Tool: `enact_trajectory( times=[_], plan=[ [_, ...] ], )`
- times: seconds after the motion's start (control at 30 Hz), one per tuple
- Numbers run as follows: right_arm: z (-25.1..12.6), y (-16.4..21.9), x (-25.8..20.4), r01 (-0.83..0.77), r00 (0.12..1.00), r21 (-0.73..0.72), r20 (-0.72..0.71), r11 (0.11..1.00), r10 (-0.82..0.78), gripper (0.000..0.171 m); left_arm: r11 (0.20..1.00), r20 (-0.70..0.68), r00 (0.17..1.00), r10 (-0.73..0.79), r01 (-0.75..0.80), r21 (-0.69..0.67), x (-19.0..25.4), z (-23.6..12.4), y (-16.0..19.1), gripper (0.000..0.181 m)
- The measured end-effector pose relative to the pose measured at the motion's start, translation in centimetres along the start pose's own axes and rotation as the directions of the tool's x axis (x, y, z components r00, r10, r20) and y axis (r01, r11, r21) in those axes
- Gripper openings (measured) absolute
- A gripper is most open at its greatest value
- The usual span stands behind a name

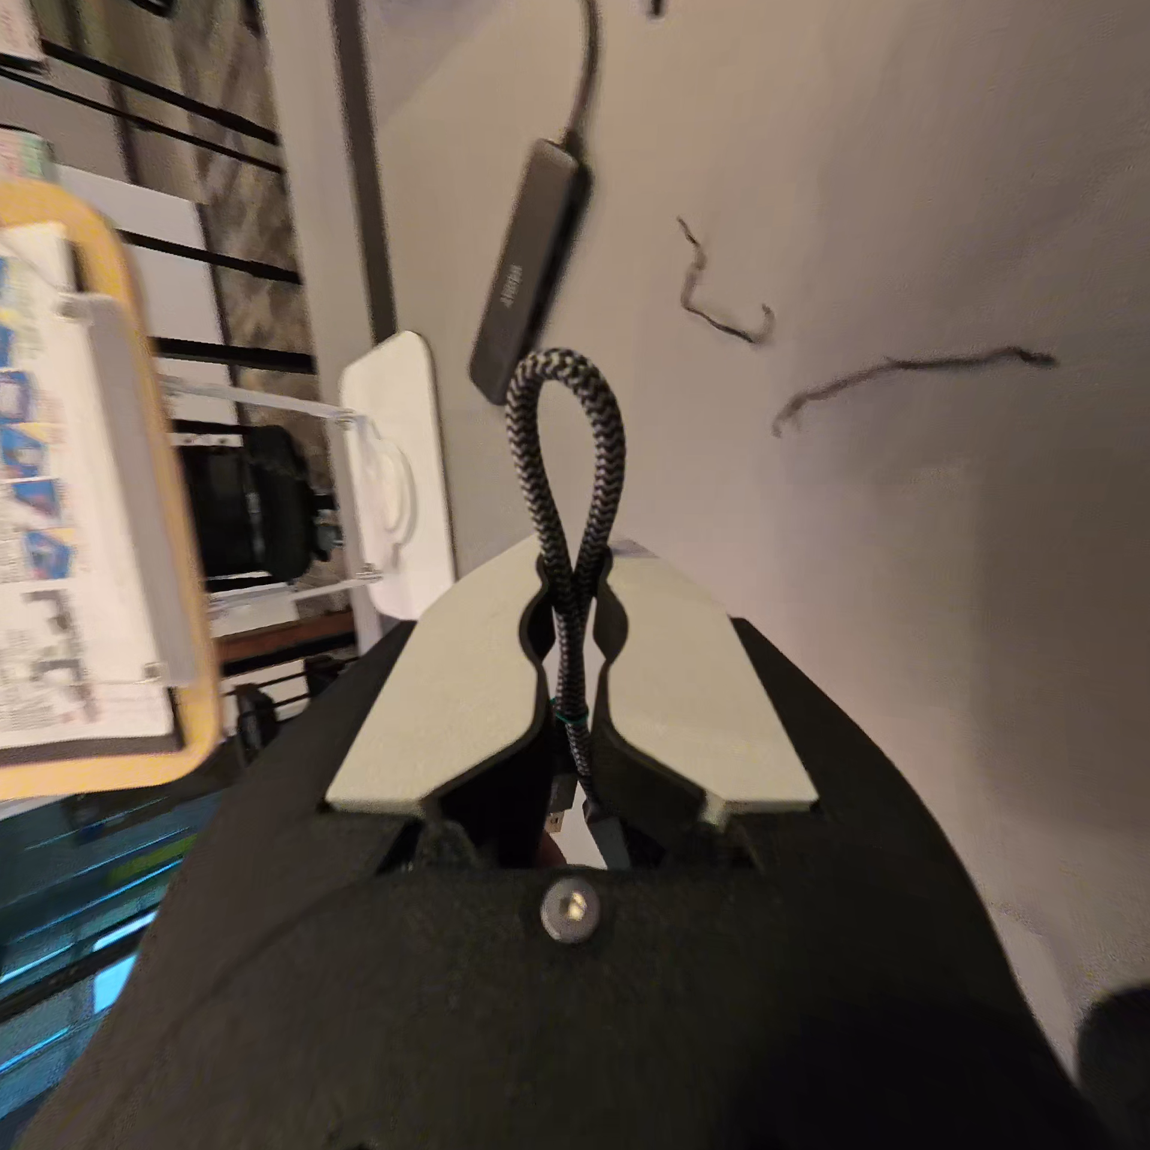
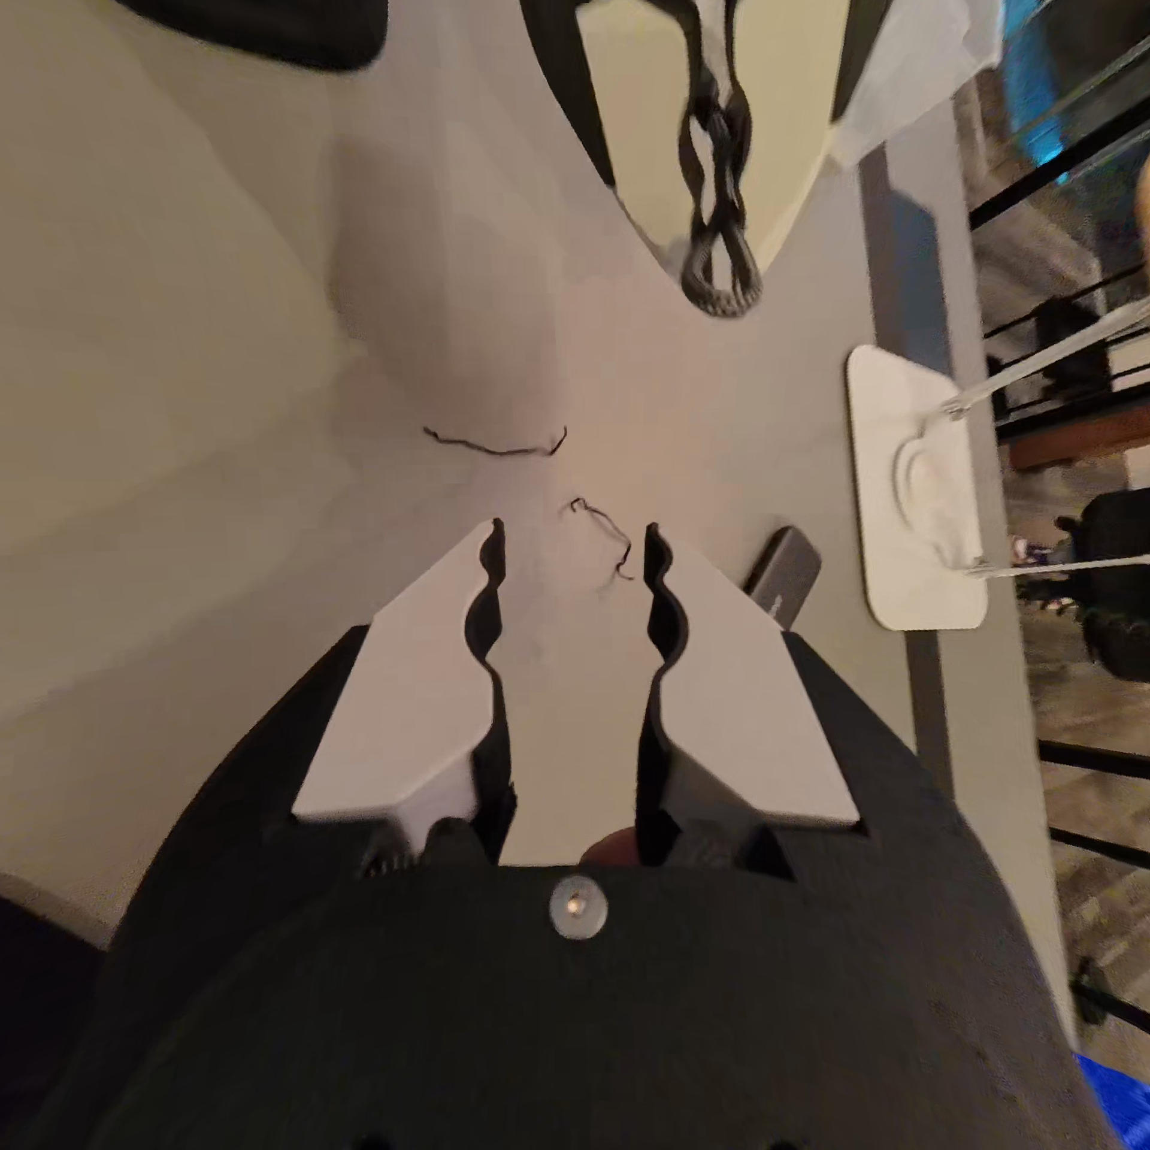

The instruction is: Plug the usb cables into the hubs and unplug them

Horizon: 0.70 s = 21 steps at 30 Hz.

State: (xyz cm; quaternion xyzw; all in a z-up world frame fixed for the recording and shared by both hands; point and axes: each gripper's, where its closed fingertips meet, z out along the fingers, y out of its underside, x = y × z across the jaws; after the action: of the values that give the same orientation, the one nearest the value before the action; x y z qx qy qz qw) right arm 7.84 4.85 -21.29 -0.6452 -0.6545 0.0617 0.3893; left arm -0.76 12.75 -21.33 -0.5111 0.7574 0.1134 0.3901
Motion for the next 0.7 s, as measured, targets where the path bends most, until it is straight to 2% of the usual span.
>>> enact_trajectory(
  times=[0.07, 0.13, 0.23, 0.4, 0.5, 0.57, 0.7],
  plan=[
    [0.8, 0.5, -0.9, -0.059, 0.996, 0.012, 0.074, 0.998, 0.058, 0.050, 1.000, -0.100, 0.995, 0.013, -0.014, -0.012, 2.2, 0.3, 0.7, 0.008],
    [1.5, 1.0, -1.0, -0.082, 0.993, 0.003, 0.089, 0.997, 0.081, 0.052, 0.998, -0.216, 0.976, 0.030, -0.041, -0.045, 4.7, 0.5, 1.7, 0.008],
    [2.0, 0.9, -1.3, -0.109, 0.988, 0.031, 0.114, 0.993, 0.105, 0.049, 0.987, -0.349, 0.934, 0.076, -0.121, -0.109, 7.8, 1.3, 4.0, 0.008],
    [3.0, 1.4, -2.4, -0.138, 0.979, 0.030, 0.158, 0.990, 0.131, 0.051, 0.987, -0.399, 0.912, 0.100, -0.143, -0.078, 8.4, 1.9, 4.3, 0.011],
    [3.4, 1.6, -2.7, -0.130, 0.980, 0.030, 0.159, 0.991, 0.124, 0.052, 0.995, -0.420, 0.904, 0.078, -0.098, -0.026, 8.3, 2.1, 3.4, 0.022],
    [3.3, 1.3, -2.6, -0.143, 0.978, 0.051, 0.163, 0.988, 0.133, 0.052, 0.999, -0.435, 0.899, 0.045, -0.042, 0.017, 8.1, 2.0, 2.7, 0.041],
    [2.6, 1.1, -2.2, -0.176, 0.973, 0.093, 0.169, 0.980, 0.158, 0.052, 0.994, -0.485, 0.873, -0.053, 0.091, 0.055, 7.3, 1.5, 2.5, 0.060]
  ],
)
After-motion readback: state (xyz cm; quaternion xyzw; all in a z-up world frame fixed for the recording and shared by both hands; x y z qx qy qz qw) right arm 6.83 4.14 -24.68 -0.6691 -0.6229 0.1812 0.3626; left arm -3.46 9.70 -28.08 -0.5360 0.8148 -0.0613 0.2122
